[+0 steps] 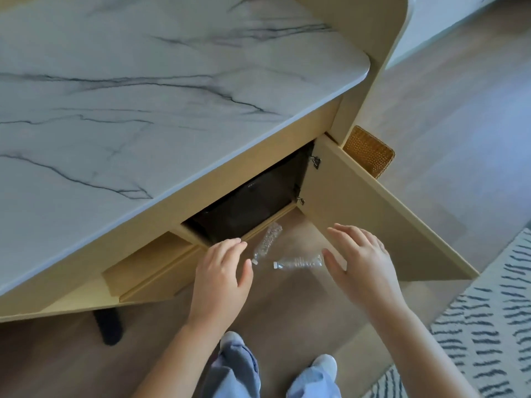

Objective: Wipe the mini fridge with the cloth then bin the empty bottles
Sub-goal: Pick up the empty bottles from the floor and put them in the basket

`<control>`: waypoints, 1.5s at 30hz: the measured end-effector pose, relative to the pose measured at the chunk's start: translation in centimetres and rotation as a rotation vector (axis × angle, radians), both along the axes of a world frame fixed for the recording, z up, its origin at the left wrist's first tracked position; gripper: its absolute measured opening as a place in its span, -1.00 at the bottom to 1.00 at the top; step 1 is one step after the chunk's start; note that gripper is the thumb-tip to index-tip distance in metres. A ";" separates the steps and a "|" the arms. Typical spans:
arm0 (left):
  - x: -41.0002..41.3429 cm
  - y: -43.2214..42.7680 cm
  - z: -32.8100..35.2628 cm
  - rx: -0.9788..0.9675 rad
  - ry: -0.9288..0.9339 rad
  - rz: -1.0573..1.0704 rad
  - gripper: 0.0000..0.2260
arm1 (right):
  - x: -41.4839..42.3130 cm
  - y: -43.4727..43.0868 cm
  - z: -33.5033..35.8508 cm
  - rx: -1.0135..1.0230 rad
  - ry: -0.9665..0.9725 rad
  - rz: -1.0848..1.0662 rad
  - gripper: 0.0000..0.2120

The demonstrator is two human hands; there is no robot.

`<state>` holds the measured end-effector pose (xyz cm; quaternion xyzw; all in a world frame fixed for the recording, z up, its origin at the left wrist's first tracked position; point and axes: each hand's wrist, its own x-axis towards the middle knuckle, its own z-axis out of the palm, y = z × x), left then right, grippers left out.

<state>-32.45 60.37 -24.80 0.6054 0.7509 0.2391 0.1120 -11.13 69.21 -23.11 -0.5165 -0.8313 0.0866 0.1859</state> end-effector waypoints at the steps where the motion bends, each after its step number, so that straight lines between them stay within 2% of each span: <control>1: 0.6 0.2 -1.4 -0.001 -0.008 0.007 -0.66 | 0.4 0.0 -1.7 -0.008 0.003 -0.005 -0.70; 8: 4.2 2.9 -14.1 0.002 -0.068 0.007 -0.67 | 2.8 1.5 -15.0 -0.004 -0.001 -0.026 -0.71; 19: 5.0 8.2 -37.2 -0.079 0.000 -0.063 -0.56 | 4.4 5.6 -38.2 0.080 -0.105 0.074 -0.72; 22: 3.9 9.6 -43.0 -0.077 0.078 -0.097 -0.59 | 4.3 7.2 -43.7 0.091 -0.165 0.151 -0.62; 29: -0.1 12.7 -53.1 -0.062 0.230 -0.150 -0.50 | 4.0 9.4 -54.1 0.059 -0.248 0.248 -0.62; 34: -1.4 13.9 -58.4 -0.051 0.194 -0.104 -0.48 | 3.5 8.6 -59.5 -0.050 -0.257 0.254 -0.66; 38: -1.8 13.0 -61.8 -0.105 0.130 -0.061 -0.66 | 3.8 7.2 -61.9 -0.173 -0.254 0.236 -0.59; 42: -2.1 11.8 -64.6 -0.144 0.168 -0.109 -0.67 | 3.8 6.9 -63.6 -0.228 -0.265 0.235 -0.52; 45: -2.2 11.0 -66.0 -0.219 0.122 -0.049 -0.58 | 3.1 7.1 -64.8 -0.268 -0.281 0.243 -0.49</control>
